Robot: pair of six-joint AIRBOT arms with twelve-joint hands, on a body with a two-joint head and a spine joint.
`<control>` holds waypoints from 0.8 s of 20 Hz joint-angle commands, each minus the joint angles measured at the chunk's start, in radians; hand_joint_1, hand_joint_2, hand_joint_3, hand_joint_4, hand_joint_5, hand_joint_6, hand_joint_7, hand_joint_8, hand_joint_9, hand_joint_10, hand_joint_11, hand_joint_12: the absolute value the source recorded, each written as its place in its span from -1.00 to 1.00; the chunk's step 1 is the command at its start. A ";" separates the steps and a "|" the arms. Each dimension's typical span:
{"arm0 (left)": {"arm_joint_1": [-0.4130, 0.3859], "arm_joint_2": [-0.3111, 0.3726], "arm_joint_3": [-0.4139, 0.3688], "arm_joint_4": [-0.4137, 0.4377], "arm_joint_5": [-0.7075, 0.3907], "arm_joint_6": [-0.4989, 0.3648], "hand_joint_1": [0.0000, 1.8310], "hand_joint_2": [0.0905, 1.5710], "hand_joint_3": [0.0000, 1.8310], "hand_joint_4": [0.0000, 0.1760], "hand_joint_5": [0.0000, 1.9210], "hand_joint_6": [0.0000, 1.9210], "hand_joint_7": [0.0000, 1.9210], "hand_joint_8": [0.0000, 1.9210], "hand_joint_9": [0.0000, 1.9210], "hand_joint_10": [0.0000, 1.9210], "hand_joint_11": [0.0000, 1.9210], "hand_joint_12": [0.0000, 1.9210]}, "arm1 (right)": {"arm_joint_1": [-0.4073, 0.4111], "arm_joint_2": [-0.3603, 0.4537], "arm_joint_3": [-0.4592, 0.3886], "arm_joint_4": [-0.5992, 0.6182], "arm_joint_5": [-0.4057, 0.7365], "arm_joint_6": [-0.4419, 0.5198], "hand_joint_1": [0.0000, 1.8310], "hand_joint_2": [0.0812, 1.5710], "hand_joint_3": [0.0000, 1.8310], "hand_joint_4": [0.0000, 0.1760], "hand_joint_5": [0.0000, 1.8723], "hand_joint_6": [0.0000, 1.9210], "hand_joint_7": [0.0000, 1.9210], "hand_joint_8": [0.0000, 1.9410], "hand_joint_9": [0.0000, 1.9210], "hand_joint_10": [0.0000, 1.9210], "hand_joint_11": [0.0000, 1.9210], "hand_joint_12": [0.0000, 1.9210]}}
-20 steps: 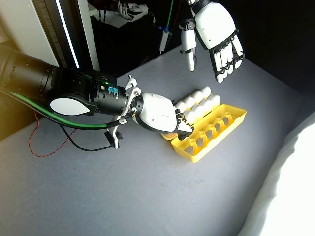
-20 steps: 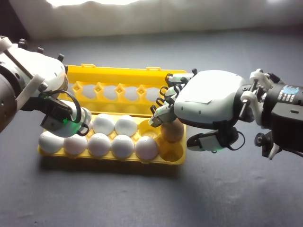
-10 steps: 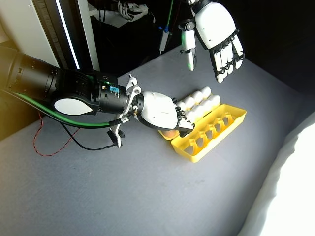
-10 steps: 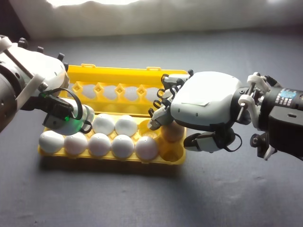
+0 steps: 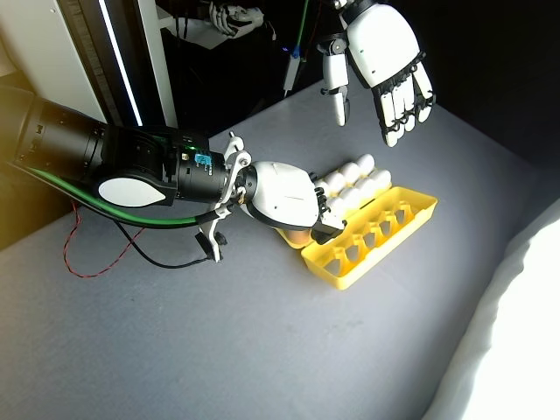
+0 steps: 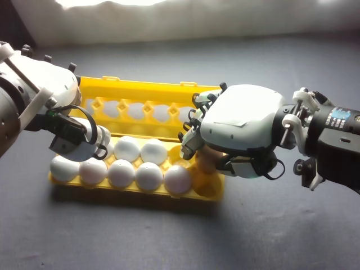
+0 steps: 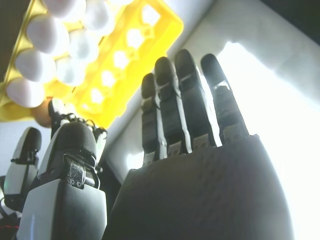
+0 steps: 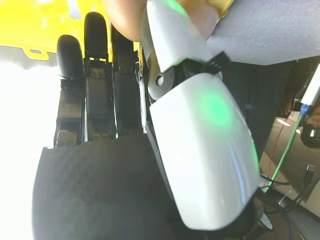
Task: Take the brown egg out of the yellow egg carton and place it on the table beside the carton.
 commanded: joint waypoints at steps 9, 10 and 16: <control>-0.012 0.014 -0.003 0.087 -0.007 0.001 -0.90 0.68 -1.00 -1.00 -0.60 -1.00 -0.50 -1.00 -0.55 -1.00 -1.00 -0.28 | -0.007 0.000 0.006 -0.008 0.091 -0.009 0.47 0.53 -1.00 -1.00 -0.34 0.48 -0.13 0.28 -0.23 0.49 -0.51 0.53; -0.012 0.014 -0.003 0.087 -0.007 0.001 -0.94 0.69 -1.00 -1.00 -0.59 -0.99 -0.49 -1.00 -0.54 -0.99 -1.00 -0.25 | -0.006 0.000 0.007 -0.013 0.095 -0.009 0.47 0.53 -1.00 -1.00 -0.34 0.49 -0.14 0.29 -0.23 0.49 -0.50 0.54; -0.012 0.014 -0.003 0.087 -0.006 0.001 -0.83 0.65 -1.00 -1.00 -0.58 -1.00 -0.49 -1.00 -0.53 -1.00 -1.00 -0.22 | 0.030 0.008 0.007 -0.028 0.107 -0.009 0.47 0.51 -1.00 -1.00 -0.28 0.44 -0.12 0.26 -0.19 0.42 -0.45 0.48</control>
